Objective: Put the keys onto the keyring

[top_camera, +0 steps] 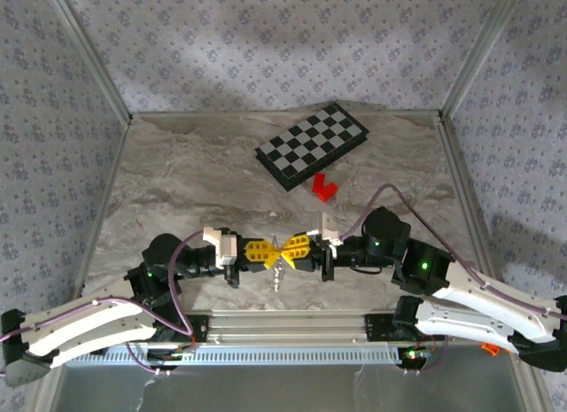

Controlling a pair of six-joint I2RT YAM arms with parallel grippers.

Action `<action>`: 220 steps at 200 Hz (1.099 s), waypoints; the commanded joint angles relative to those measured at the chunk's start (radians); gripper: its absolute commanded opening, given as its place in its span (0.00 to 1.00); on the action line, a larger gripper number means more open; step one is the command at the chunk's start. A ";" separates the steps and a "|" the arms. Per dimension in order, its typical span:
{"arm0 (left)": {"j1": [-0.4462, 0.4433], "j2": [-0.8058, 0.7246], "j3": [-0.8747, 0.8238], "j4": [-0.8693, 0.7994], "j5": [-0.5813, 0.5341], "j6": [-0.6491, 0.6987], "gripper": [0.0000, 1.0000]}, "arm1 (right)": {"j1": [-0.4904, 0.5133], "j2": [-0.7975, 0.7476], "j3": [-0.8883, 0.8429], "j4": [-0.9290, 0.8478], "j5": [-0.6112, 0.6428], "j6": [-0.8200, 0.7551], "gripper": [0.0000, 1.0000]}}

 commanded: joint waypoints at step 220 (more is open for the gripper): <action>-0.008 0.122 0.354 -0.736 -0.032 0.194 0.00 | 0.079 0.155 0.244 -0.376 0.074 -0.159 0.00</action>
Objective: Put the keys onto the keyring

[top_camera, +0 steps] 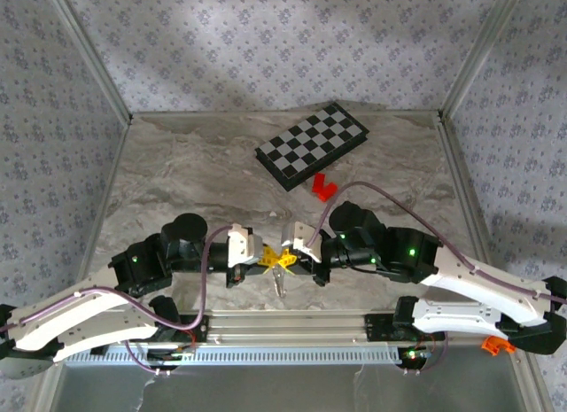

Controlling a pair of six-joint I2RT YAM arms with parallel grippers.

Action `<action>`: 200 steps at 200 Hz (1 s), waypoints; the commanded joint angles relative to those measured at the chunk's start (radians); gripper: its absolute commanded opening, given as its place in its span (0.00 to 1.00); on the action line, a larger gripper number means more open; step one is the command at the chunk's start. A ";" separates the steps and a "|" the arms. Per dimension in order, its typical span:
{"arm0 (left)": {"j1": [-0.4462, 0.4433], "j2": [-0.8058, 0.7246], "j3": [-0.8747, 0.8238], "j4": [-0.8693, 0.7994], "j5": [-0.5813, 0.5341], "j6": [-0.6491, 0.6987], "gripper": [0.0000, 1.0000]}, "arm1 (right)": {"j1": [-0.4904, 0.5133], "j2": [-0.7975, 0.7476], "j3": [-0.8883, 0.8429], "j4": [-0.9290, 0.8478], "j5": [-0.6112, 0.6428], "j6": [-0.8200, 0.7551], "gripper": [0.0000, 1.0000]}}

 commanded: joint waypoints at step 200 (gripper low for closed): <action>-0.002 -0.128 -0.131 0.467 0.106 -0.086 0.00 | 0.015 -0.161 -0.133 0.354 0.011 0.099 0.37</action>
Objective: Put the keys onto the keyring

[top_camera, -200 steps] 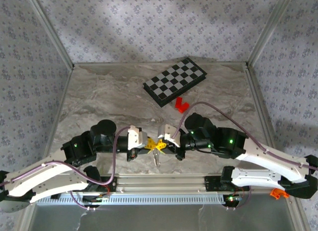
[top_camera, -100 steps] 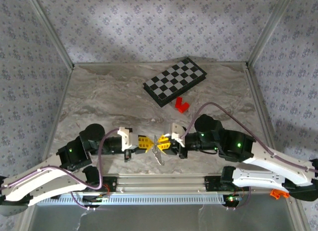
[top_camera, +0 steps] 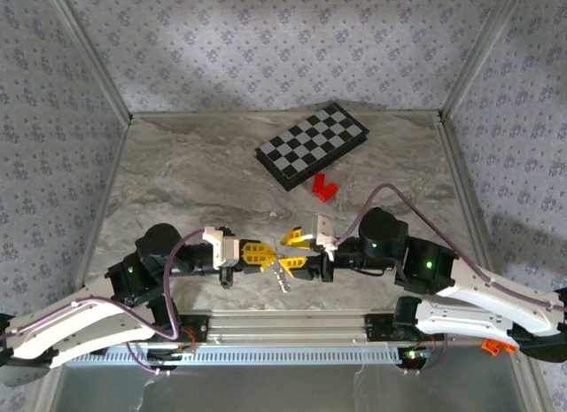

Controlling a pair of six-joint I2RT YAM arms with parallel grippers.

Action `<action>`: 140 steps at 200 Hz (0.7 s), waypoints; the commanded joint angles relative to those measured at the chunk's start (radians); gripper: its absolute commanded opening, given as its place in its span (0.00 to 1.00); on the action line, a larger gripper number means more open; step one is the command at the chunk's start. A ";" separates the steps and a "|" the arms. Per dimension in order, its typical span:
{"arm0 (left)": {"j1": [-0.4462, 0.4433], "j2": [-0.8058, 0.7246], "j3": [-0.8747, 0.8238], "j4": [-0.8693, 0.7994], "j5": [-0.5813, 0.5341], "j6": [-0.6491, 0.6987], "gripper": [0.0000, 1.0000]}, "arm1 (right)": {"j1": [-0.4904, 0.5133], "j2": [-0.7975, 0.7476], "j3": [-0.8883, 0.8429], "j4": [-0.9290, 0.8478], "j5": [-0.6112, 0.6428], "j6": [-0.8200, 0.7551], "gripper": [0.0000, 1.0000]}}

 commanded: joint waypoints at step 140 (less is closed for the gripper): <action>-0.002 0.026 0.083 -0.263 -0.125 0.060 0.20 | 0.015 0.068 0.128 -0.229 0.048 -0.081 0.00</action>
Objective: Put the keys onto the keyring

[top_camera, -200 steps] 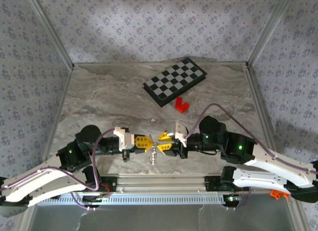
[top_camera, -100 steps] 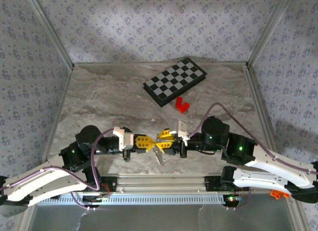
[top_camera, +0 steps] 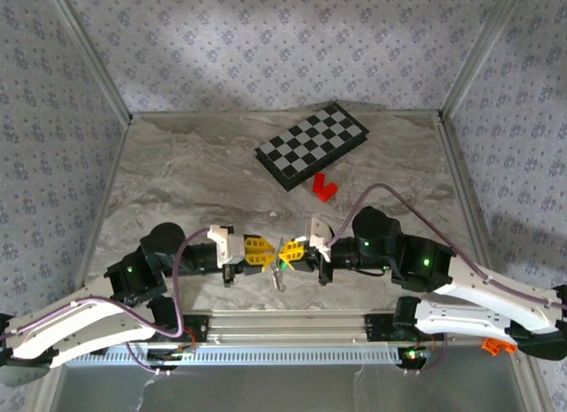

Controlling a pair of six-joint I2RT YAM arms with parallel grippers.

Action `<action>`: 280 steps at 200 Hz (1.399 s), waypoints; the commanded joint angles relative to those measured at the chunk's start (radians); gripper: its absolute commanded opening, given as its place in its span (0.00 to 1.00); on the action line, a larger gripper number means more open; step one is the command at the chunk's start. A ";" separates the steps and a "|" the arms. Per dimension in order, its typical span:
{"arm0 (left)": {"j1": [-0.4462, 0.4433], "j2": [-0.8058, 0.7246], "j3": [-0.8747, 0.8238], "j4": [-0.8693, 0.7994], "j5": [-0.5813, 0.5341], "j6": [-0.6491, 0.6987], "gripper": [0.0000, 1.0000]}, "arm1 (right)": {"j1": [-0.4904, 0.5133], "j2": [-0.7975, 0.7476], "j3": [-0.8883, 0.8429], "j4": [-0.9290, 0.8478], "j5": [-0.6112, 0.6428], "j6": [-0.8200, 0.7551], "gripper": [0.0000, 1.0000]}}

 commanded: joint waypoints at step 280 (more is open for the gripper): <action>-0.003 0.028 -0.070 0.343 0.086 -0.087 0.00 | 0.015 -0.118 -0.090 0.136 0.044 0.036 0.43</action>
